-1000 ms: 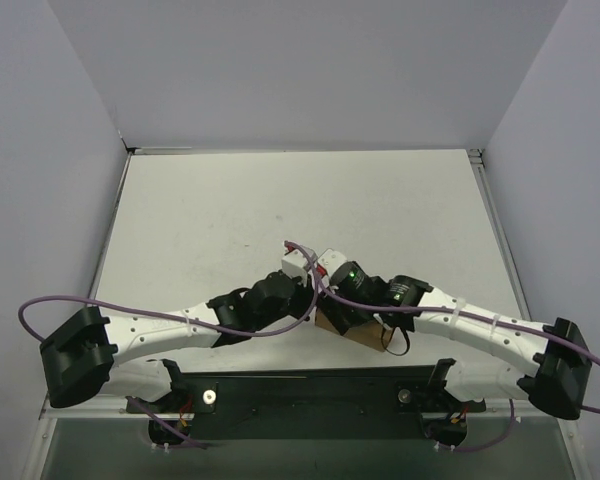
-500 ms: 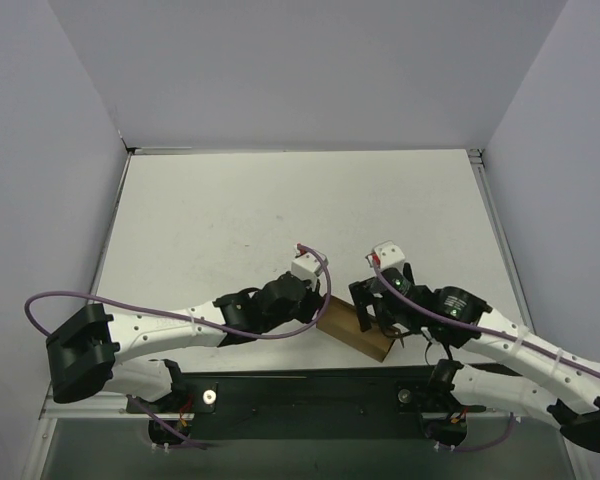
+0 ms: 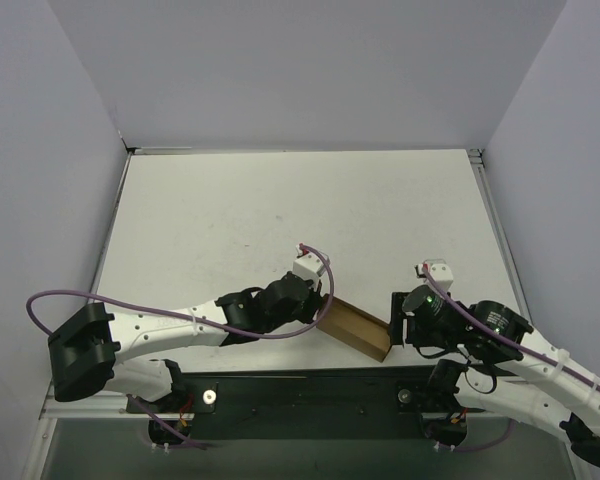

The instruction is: Fold the paper box

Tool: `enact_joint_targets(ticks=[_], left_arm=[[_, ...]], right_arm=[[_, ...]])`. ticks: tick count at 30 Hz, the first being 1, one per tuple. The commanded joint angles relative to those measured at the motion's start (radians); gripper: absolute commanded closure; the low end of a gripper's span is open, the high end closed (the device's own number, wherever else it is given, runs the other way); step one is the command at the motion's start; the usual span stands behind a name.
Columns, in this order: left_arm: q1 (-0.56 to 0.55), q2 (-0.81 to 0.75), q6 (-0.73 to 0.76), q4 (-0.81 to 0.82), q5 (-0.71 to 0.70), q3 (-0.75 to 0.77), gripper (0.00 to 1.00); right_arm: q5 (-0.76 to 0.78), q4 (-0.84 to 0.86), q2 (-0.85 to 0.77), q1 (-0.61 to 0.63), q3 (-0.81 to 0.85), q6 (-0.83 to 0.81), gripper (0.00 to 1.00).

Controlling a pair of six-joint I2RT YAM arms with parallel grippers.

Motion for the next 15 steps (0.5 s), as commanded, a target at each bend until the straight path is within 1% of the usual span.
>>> enact_joint_targets(ticks=[1,4,7,15], left_arm=[[-0.016,0.038,-0.002,-0.191,0.022,-0.022,1.00],[-0.018,0.039,-0.004,-0.189,0.021,-0.022,1.00],[-0.019,0.041,-0.001,-0.192,0.019,-0.017,1.00],[-0.024,0.039,-0.005,-0.194,0.016,-0.017,1.00]], right_arm=[[0.012,-0.078,0.003,0.002,-0.029,0.080,0.41],[0.021,-0.075,0.021,0.000,-0.050,0.101,0.48],[0.013,-0.063,0.036,0.002,-0.061,0.108,0.53],[0.012,-0.029,0.049,0.002,-0.108,0.123,0.62]])
